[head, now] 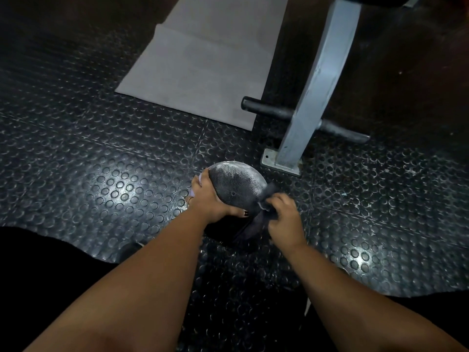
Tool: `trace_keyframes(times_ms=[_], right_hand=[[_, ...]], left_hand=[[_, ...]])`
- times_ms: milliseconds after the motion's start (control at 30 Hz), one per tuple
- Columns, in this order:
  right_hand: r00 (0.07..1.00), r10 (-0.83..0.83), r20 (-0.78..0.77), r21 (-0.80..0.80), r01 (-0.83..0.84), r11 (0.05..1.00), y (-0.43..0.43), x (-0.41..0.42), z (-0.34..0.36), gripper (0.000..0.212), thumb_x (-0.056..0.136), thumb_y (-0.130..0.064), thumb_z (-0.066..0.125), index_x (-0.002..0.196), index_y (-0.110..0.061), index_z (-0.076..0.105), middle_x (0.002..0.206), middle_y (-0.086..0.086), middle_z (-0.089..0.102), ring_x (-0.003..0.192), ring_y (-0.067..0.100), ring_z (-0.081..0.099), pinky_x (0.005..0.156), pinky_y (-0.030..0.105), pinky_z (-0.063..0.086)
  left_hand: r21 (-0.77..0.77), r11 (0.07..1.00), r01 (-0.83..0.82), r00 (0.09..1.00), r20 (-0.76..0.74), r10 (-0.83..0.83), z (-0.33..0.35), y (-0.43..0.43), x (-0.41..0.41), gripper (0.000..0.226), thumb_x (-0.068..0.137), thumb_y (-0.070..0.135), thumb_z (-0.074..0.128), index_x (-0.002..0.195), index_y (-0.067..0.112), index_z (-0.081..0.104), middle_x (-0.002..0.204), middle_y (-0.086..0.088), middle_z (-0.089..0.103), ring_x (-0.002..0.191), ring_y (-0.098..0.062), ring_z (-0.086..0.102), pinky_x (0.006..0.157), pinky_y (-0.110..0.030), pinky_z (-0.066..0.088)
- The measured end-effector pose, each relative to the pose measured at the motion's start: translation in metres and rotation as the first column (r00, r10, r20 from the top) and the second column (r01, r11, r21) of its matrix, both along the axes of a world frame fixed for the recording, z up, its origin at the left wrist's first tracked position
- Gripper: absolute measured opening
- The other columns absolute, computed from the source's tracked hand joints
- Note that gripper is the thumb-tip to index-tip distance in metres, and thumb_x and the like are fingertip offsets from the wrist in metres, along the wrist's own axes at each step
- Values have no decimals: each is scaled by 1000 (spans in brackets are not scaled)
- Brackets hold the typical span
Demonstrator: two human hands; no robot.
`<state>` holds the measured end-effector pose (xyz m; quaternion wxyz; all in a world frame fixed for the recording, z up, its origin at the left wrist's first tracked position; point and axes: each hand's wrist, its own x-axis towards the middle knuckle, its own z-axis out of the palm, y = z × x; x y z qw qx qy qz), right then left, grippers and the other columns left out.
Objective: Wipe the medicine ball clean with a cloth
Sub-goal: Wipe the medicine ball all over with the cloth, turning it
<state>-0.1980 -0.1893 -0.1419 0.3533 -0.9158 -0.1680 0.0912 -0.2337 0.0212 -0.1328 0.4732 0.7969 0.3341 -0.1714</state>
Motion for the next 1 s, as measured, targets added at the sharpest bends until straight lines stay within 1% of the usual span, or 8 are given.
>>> trace_keyframes(times_ms=[133,233,333,500,600,700,900,1000], right_hand=[[977,-211,-14,80,211,974,-9,7,6,31,75,12,59,96,-10,69,95,-2,54,90,24,57,75,12,41],[991,-113,69,180,99,979,33,15,25,45,71,16,53,108,-7,64,107,1,53,100,16,50,89,16,41],[992,21,122,73,-30,997,44,6,19,52,67,16,50,114,-5,61,115,4,52,104,18,42,92,24,39],[997,-75,-30,-24,74,997,2,-21,-7,50,66,18,49,106,-8,60,107,-4,47,104,25,47,82,25,40],[968,-241,-71,88,247,965,9,-12,4,44,72,17,48,105,-8,61,103,-2,48,99,24,53,80,33,49],[970,-244,24,169,236,957,47,10,26,40,77,12,51,113,-4,59,109,4,51,102,16,49,87,22,39],[985,-171,-5,-50,170,984,74,55,17,41,82,8,47,120,-2,55,122,14,47,112,28,38,96,33,36],[986,-155,53,-30,157,987,75,40,16,37,77,10,47,111,-1,54,118,14,46,107,28,37,91,36,37]], left_hand=[[1,1000,-16,1000,5,16,-1,2,-3,173,6,69,83,152,40,-5,161,7,-5,148,-39,12,115,-63,28],[10,1000,11,1000,19,-11,-2,-1,-4,174,8,70,82,153,38,-8,160,7,-7,148,-37,12,117,-60,27],[8,1000,17,1000,15,-17,0,-2,-2,173,11,69,84,154,38,-8,161,7,-10,149,-36,11,118,-59,27],[9,1000,12,1000,5,-12,2,0,-1,170,16,64,90,153,38,-7,162,4,-8,149,-38,11,116,-62,27],[3,1000,-19,1000,20,19,2,-1,-1,167,18,61,92,153,40,-4,160,4,-4,148,-38,13,115,-63,29],[28,1000,1,1000,26,-2,2,-4,-3,165,25,58,95,154,37,-6,161,4,-7,148,-39,12,117,-61,27],[119,992,29,999,31,-33,7,-20,-7,159,39,53,98,155,33,-9,163,-1,-13,147,-44,13,114,-58,29],[96,995,10,999,33,-13,3,-18,-9,159,37,55,97,155,34,-8,163,2,-11,146,-43,16,114,-59,32]])
